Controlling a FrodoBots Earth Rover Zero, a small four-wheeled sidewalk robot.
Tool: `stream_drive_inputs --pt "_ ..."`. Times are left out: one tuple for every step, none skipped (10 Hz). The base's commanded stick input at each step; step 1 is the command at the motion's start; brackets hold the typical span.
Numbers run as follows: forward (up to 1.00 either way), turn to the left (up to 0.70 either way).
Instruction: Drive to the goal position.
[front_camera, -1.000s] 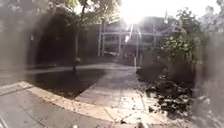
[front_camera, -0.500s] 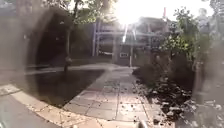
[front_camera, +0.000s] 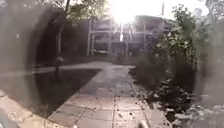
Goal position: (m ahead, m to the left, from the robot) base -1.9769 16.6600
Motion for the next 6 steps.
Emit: stream_drive_inputs --pt "0.5 0.0" --pt "0.5 -0.08" --pt "0.5 -0.24" --pt "0.5 -0.4" --pt "0.5 -0.5" --pt "0.5 -0.5"
